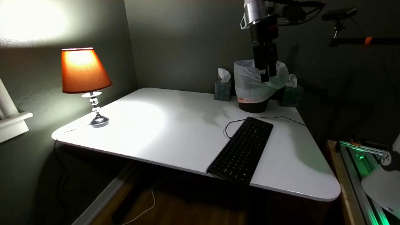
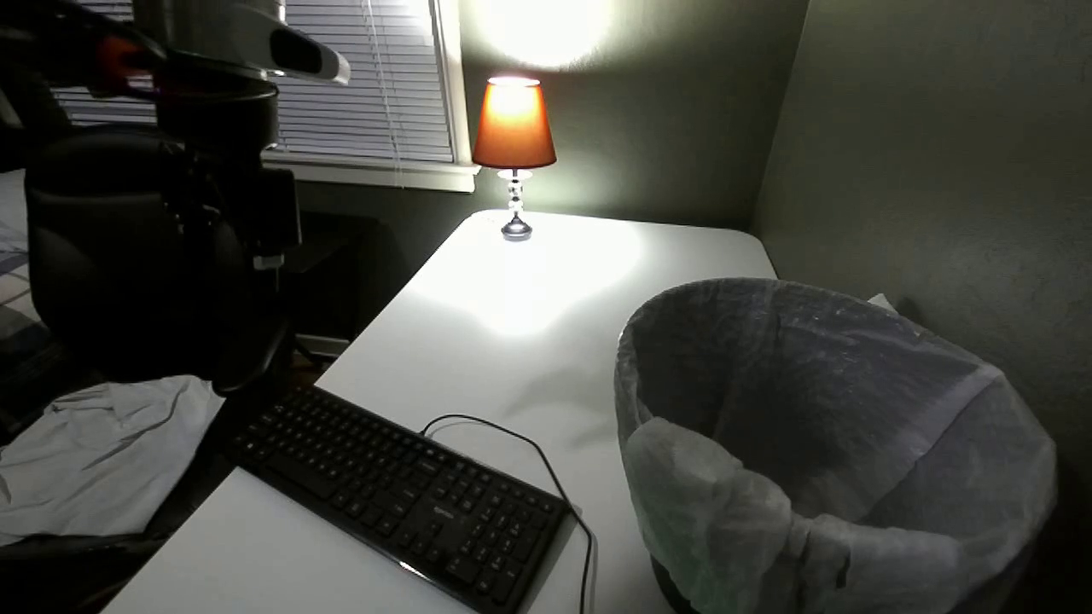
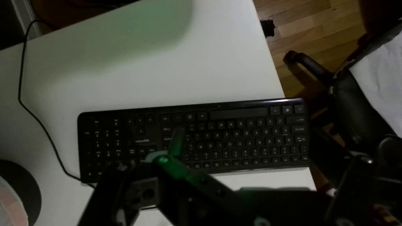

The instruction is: Press the button on the top right of the keyboard

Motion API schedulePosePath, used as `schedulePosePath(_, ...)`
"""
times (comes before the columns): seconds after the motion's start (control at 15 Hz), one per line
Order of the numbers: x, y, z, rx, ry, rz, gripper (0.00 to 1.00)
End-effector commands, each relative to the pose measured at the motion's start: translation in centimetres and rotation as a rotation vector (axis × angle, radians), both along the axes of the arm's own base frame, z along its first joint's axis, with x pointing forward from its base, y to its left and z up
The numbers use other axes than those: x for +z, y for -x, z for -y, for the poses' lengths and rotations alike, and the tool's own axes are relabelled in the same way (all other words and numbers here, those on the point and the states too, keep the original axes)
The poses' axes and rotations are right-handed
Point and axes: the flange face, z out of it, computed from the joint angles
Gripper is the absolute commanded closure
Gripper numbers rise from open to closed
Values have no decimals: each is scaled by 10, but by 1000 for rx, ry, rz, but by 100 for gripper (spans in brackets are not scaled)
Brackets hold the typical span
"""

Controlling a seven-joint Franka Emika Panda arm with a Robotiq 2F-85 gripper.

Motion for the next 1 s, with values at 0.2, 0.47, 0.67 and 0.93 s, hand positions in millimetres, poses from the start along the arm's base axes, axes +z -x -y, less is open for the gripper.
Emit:
schedulePosePath(0.2, -19, 11, 47, -240, -76, 164, 0)
schedulePosePath(0.47, -45, 15, 81, -399, -130, 283, 0)
schedulePosePath(0.67, -59, 23, 107, -535, -132, 360, 0)
schedulePosePath(0.93, -80, 31, 139, -657, -129, 397, 18)
